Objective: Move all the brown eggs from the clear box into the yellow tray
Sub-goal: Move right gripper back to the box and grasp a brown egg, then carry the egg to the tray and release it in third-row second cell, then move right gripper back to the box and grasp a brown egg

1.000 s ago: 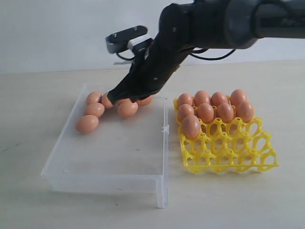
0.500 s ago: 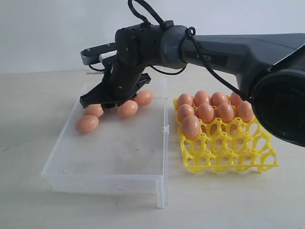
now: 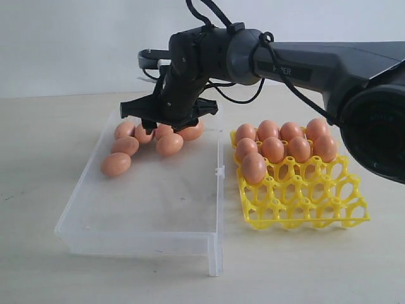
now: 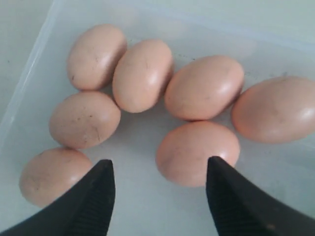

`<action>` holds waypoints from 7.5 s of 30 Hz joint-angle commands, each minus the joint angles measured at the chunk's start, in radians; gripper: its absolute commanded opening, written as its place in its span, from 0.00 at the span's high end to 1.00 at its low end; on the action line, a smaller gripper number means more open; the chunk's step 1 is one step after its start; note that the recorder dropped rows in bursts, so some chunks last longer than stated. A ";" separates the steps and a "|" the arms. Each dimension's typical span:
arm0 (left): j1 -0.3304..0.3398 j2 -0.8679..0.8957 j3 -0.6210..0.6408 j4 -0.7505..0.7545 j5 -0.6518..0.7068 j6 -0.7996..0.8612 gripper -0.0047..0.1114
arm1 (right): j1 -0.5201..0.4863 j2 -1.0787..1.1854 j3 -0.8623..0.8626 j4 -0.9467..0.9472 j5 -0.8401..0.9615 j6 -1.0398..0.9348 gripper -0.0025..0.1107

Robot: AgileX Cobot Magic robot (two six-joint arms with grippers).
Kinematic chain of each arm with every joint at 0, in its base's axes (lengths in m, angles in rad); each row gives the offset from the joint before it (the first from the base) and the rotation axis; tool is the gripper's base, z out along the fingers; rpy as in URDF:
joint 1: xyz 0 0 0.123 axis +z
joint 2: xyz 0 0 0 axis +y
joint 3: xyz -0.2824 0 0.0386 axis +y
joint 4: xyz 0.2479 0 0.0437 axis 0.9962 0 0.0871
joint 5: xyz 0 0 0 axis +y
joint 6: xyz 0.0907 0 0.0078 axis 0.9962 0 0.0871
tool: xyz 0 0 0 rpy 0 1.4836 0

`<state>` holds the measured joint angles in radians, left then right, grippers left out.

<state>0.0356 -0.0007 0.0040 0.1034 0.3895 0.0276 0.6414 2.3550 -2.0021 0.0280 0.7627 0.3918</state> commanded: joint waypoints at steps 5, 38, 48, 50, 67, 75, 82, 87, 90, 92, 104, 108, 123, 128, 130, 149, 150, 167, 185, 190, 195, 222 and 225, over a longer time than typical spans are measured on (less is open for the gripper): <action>-0.006 0.001 -0.004 -0.002 -0.009 -0.005 0.96 | -0.018 0.009 -0.010 -0.007 -0.064 0.131 0.49; -0.006 0.001 -0.004 -0.002 -0.009 -0.005 0.96 | -0.042 0.112 -0.010 0.018 -0.098 0.048 0.49; -0.006 0.001 -0.004 -0.002 -0.009 -0.005 0.96 | -0.037 0.112 -0.010 0.026 -0.112 -0.146 0.68; -0.006 0.001 -0.004 -0.002 -0.009 -0.005 0.96 | -0.031 0.112 -0.010 0.047 -0.110 -0.204 0.94; -0.006 0.001 -0.004 -0.002 -0.009 -0.005 0.96 | -0.086 -0.584 0.910 0.081 -0.822 -0.292 0.98; -0.006 0.001 -0.004 -0.002 -0.009 -0.005 0.96 | -0.381 -0.745 1.247 0.079 -0.837 -0.392 0.98; -0.006 0.001 -0.004 -0.002 -0.009 -0.005 0.96 | -0.397 -0.721 1.247 0.069 -0.841 -0.370 0.98; -0.006 0.001 -0.004 -0.002 -0.009 -0.005 0.96 | -0.370 -0.717 1.247 0.062 -0.829 -0.338 0.98; -0.006 0.001 -0.004 -0.002 -0.009 -0.005 0.96 | -0.315 -0.719 1.247 0.062 -0.832 -0.338 0.98; -0.006 0.001 -0.004 -0.002 -0.009 -0.005 0.96 | -0.290 -0.719 1.247 0.062 -0.840 -0.338 0.98; -0.006 0.001 -0.004 -0.002 -0.009 -0.005 0.96 | -0.268 -0.647 1.247 0.062 -0.847 -0.338 0.98; -0.006 0.001 -0.004 -0.002 -0.009 -0.005 0.96 | -0.268 -0.621 1.247 0.062 -0.848 -0.338 0.98; -0.006 0.001 -0.004 -0.002 -0.009 -0.005 0.96 | -0.268 -0.612 1.204 0.062 -0.883 -0.344 0.98; -0.006 0.001 -0.004 -0.002 -0.009 -0.005 0.96 | -0.268 -0.600 1.204 0.058 -0.865 -0.346 0.98; -0.006 0.001 -0.004 -0.002 -0.009 -0.005 0.96 | -0.268 -0.585 1.204 0.049 -0.863 -0.346 0.98; -0.006 0.001 -0.004 -0.002 -0.009 -0.005 0.96 | -0.268 -0.641 1.204 0.056 -0.841 -0.338 0.45; -0.006 0.001 -0.004 -0.002 -0.009 -0.005 0.96 | -0.268 -0.653 1.204 0.071 -0.843 -0.338 0.45; -0.006 0.001 -0.004 -0.002 -0.009 -0.005 0.96 | -0.165 -0.692 0.951 0.049 -0.618 -0.375 0.62; -0.006 0.001 -0.004 -0.002 -0.009 -0.005 0.96 | 0.081 -0.153 0.124 0.079 0.102 -0.385 0.66; -0.006 0.001 -0.004 -0.002 -0.009 -0.005 0.96 | 0.081 -0.045 0.008 0.151 0.110 -0.213 0.56; -0.006 0.001 -0.004 -0.002 -0.009 -0.005 0.96 | 0.081 0.024 -0.041 0.207 0.086 -0.136 0.56; -0.006 0.001 -0.004 -0.002 -0.009 -0.005 0.96 | 0.066 0.137 -0.041 0.332 -0.185 0.151 0.43; -0.006 0.001 -0.004 -0.002 -0.009 -0.005 0.96 | 0.066 0.166 -0.041 0.334 -0.178 0.155 0.43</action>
<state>0.0356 -0.0007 0.0040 0.1034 0.3895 0.0276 0.7135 2.5117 -2.0363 0.3589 0.5870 0.5430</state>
